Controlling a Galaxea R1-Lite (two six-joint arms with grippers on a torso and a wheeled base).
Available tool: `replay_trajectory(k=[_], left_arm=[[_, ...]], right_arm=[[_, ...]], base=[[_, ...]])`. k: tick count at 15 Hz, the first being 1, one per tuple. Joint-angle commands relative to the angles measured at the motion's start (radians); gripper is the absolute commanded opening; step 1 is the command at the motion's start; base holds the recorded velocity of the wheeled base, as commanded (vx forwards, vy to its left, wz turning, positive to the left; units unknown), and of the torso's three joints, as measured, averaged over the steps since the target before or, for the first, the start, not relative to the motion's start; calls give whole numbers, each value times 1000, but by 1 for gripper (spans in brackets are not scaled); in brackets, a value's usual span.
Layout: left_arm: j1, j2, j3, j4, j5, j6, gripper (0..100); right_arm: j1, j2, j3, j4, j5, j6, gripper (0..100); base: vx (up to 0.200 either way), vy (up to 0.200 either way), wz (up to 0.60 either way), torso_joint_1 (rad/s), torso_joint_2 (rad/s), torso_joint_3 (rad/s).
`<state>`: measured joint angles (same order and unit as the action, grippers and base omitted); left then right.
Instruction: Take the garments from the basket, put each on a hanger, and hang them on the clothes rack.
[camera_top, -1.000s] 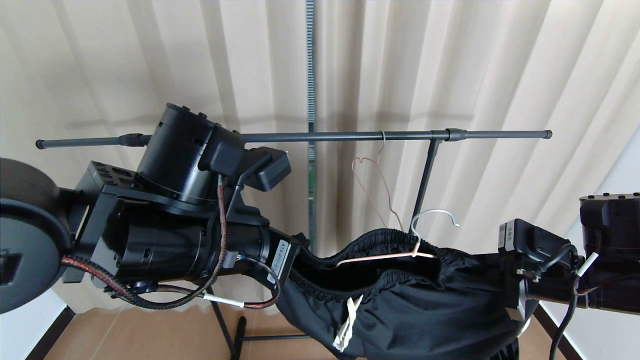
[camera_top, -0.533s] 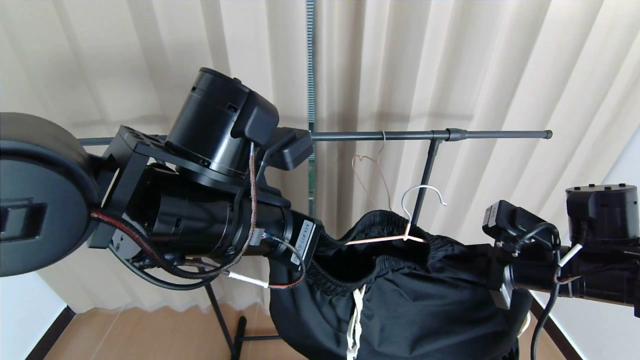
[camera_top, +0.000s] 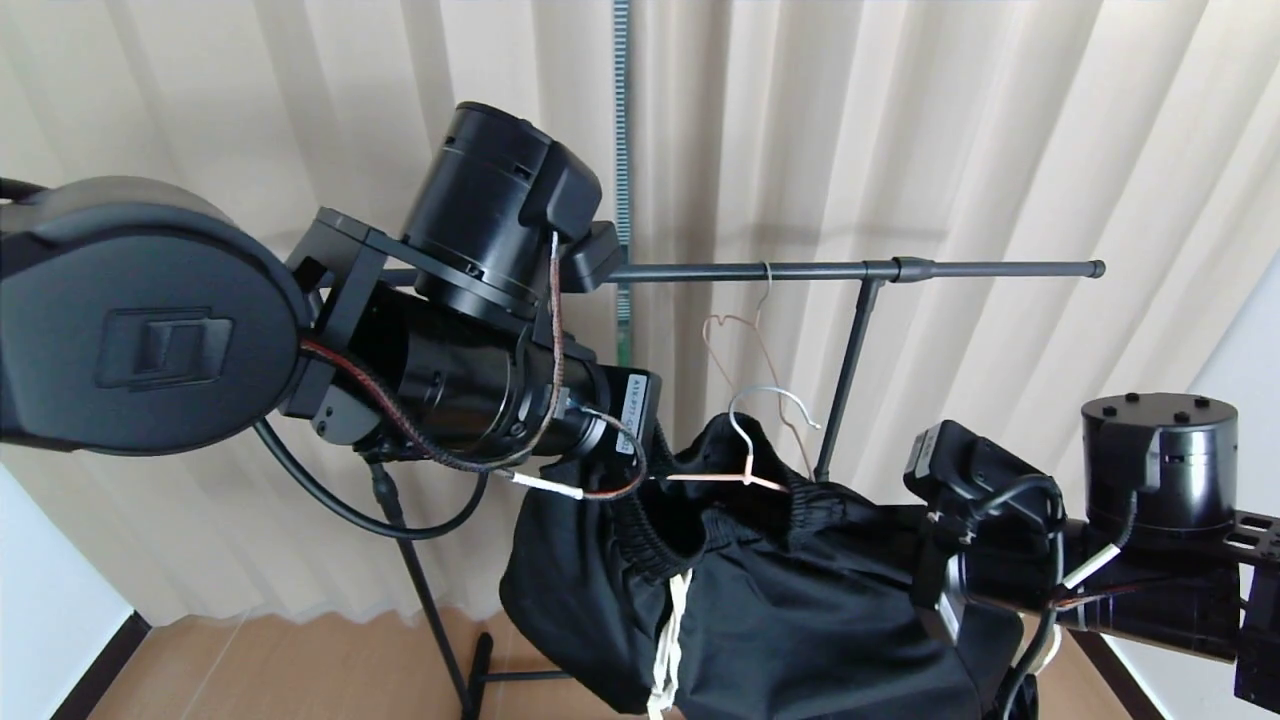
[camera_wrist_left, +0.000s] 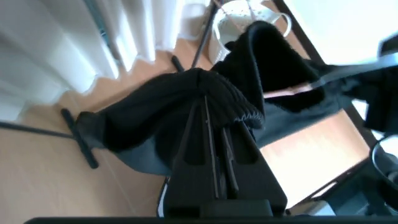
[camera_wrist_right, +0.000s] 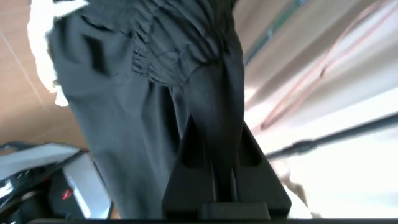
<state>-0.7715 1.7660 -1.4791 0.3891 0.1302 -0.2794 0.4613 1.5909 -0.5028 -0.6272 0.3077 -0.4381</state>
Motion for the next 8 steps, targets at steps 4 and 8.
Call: replay_trajectory(k=[4,8], left_arm=[[6,50,-46,16,69,-27,0],[14,89,-109,83,129,-89,0]], right_arm=[[65,-29,92,-106,2,-5,0],[66,-71,138,-131,67,-70,0]], base=[[0,0,0,0,0,0],[0,0,0,0,0,0]])
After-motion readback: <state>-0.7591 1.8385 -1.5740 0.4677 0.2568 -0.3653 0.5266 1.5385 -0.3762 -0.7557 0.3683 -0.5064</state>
